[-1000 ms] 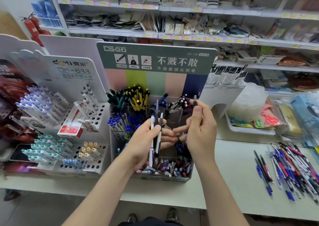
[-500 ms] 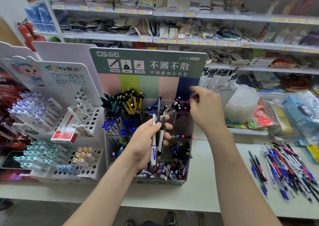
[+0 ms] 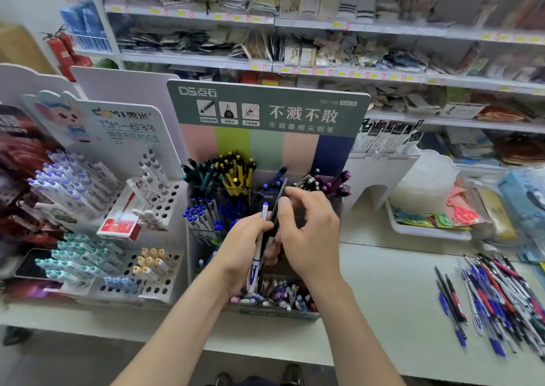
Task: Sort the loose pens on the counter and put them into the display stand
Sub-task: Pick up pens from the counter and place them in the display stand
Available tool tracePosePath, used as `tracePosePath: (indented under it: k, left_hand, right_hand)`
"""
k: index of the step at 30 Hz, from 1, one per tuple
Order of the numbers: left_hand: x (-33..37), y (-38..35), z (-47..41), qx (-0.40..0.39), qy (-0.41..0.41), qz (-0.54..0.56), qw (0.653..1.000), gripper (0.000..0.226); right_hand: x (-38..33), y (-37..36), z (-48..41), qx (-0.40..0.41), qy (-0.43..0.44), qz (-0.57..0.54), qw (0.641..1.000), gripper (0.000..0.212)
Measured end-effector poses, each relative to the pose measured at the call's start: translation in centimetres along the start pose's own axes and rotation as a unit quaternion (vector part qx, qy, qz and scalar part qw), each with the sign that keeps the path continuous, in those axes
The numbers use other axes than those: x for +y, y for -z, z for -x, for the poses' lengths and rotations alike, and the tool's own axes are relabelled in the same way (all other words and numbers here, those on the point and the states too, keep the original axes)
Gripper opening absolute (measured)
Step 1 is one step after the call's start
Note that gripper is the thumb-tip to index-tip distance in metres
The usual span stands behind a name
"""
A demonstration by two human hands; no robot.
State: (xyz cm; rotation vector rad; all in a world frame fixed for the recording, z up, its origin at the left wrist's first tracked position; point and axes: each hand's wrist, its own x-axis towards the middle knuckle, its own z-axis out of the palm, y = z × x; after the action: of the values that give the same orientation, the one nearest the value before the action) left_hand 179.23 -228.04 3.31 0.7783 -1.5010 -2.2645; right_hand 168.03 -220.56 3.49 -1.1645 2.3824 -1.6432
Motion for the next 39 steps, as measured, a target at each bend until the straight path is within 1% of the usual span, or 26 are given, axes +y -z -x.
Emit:
tracePosePath:
  k: [1, 2, 3, 4, 6, 7, 9, 12, 13, 14, 16, 17, 20, 22, 24, 26, 28, 31, 34, 36, 37, 38, 39]
  left_hand:
    - [0.1, 0.3, 0.2, -0.007, 0.003, -0.036, 0.999, 0.031]
    - [0.2, 0.7, 0.5, -0.015, 0.008, -0.058, 0.998, 0.029]
    - [0.4, 0.9, 0.8, -0.023, 0.009, -0.070, 0.997, 0.027]
    - [0.7, 1.1, 1.0, -0.028, 0.007, -0.079, 0.996, 0.026]
    - [1.2, 1.4, 1.6, -0.013, 0.002, -0.115, 0.993, 0.027]
    - [1.3, 1.7, 1.8, 0.003, -0.002, -0.136, 0.991, 0.028]
    - [1.1, 2.5, 1.9, 0.033, -0.006, -0.146, 0.989, 0.030]
    - [0.4, 3.7, 1.9, 0.097, 0.003, -0.143, 0.985, 0.035]
    - [0.3, 4.0, 2.0, 0.117, -0.001, -0.155, 0.981, 0.035]
    - [0.2, 4.1, 2.1, 0.131, -0.010, -0.171, 0.977, 0.034]
    - [0.2, 4.2, 2.3, 0.144, -0.028, -0.186, 0.971, 0.036]
    - [0.2, 4.2, 2.3, 0.148, -0.035, -0.186, 0.971, 0.037]
    - [0.4, 3.9, 2.1, 0.158, -0.066, -0.175, 0.970, 0.037]
    - [0.5, 3.7, 1.7, 0.176, -0.093, -0.162, 0.966, 0.035]
    - [0.3, 3.6, 1.3, 0.204, -0.111, -0.145, 0.962, 0.032]
    - [-0.1, 3.6, 1.1, 0.219, -0.119, -0.126, 0.960, 0.032]
    - [-0.4, 3.5, 1.0, 0.216, -0.124, -0.098, 0.963, 0.032]
    - [-0.7, 3.3, 1.0, 0.203, -0.118, -0.068, 0.970, 0.027]
    - [-1.0, 3.3, 0.9, 0.200, -0.112, -0.054, 0.972, 0.026]
    - [-1.0, 3.3, 1.0, 0.202, -0.110, -0.049, 0.972, 0.026]
    - [-1.0, 3.4, 1.0, 0.206, -0.109, -0.047, 0.971, 0.027]
    - [-1.0, 3.4, 1.1, 0.211, -0.106, -0.046, 0.971, 0.027]
    - [-1.1, 3.4, 1.1, 0.217, -0.103, -0.046, 0.970, 0.027]
  right_hand:
    - [-0.6, -0.3, 0.3, -0.050, -0.057, -0.053, 0.996, 0.013]
    - [-1.1, -0.5, 0.4, -0.101, -0.110, -0.102, 0.984, 0.009]
    - [-1.4, -0.6, 0.4, -0.137, -0.149, -0.138, 0.970, 0.010]
    - [-1.8, -0.6, 0.4, -0.159, -0.180, -0.173, 0.955, 0.013]
    - [-2.3, -0.8, 0.3, -0.168, -0.220, -0.235, 0.932, 0.018]
    - [-2.5, -1.1, 0.3, -0.157, -0.227, -0.254, 0.927, 0.019]
    - [-2.7, -1.8, 0.3, -0.093, -0.215, -0.271, 0.934, 0.020]
    - [-3.1, -2.3, 0.1, 0.050, -0.142, -0.312, 0.938, 0.023]
    - [-3.1, -2.2, 0.0, 0.081, -0.119, -0.321, 0.936, 0.025]
    - [-3.3, -2.0, -0.1, 0.094, -0.101, -0.320, 0.937, 0.025]
    - [-2.9, -1.8, -0.2, 0.084, -0.086, -0.299, 0.947, 0.025]
    - [-2.5, -1.7, -0.3, 0.067, -0.093, -0.288, 0.951, 0.025]
    - [-0.8, -1.5, -0.1, -0.010, -0.141, -0.256, 0.956, 0.029]
    - [-0.1, -0.6, 0.2, -0.063, -0.115, -0.185, 0.974, 0.032]
    - [0.3, 0.1, 0.6, -0.107, -0.056, -0.091, 0.988, 0.025]
    - [0.6, 0.1, 1.1, -0.100, -0.039, -0.062, 0.992, 0.019]
    - [0.6, -0.4, 1.4, -0.067, -0.029, -0.072, 0.995, 0.016]
    - [0.4, -0.9, 1.4, -0.024, 0.007, -0.092, 0.995, 0.012]
    - [1.1, -1.6, 1.6, -0.028, 0.003, -0.100, 0.995, 0.010]
    - [2.4, -2.4, 1.9, -0.070, -0.010, -0.058, 0.996, 0.012]
    - [3.2, -2.8, 2.1, -0.091, -0.001, -0.020, 0.996, 0.012]
    - [3.7, -3.1, 2.4, -0.092, 0.024, 0.035, 0.995, 0.011]
    - [4.0, -3.3, 2.6, -0.076, 0.059, 0.094, 0.991, 0.014]
